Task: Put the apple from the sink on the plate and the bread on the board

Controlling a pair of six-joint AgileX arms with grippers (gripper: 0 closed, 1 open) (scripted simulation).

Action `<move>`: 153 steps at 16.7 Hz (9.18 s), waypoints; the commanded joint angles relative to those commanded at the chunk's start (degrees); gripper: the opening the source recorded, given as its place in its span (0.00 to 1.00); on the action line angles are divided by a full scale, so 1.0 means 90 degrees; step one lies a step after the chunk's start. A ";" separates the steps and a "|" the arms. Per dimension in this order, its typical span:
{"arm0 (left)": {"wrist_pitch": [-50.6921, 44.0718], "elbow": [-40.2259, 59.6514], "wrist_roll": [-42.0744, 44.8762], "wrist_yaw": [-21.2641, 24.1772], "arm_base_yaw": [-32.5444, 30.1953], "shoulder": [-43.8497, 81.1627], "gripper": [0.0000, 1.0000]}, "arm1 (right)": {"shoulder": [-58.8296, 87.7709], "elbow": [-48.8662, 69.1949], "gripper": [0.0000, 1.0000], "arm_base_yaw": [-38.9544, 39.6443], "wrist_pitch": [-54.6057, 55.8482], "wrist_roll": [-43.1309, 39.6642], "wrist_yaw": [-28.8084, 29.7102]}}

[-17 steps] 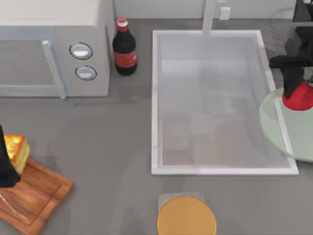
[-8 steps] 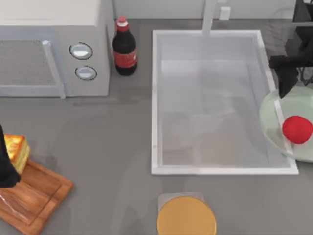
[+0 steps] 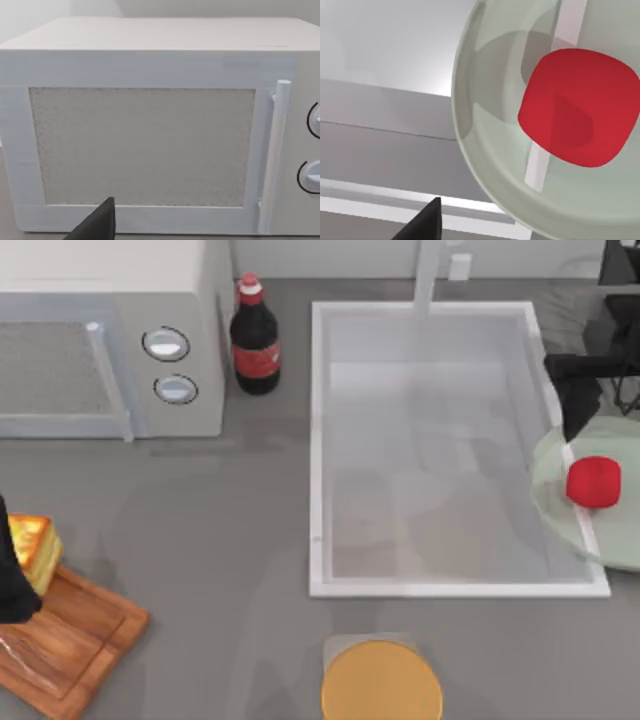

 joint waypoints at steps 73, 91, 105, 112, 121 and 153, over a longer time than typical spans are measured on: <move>-0.6191 0.7396 0.0757 -0.0078 -0.0003 1.1402 1.00 | -1.3170 -1.1407 1.00 -0.0814 0.8352 -0.0114 0.0428; -0.5267 0.6838 0.0779 -0.0077 0.0013 1.1764 0.32 | -1.3170 -1.1407 1.00 -0.0814 0.8352 -0.0114 0.0428; -0.5323 0.6877 0.0764 -0.0029 0.0001 1.1682 0.00 | -1.3170 -1.1407 1.00 -0.0814 0.8352 -0.0114 0.0428; -0.6364 0.7609 0.0753 -0.0030 -0.0008 1.1409 0.00 | -1.3170 -1.1407 1.00 -0.0814 0.8352 -0.0114 0.0428; -0.7778 0.8576 0.0733 -0.0031 -0.0020 1.0930 0.00 | -1.3170 -1.1407 1.00 -0.0814 0.8352 -0.0114 0.0428; -0.7091 0.6810 -1.3528 0.0148 0.0333 1.1171 0.00 | -1.3170 -1.1407 1.00 -0.0814 0.8352 -0.0114 0.0428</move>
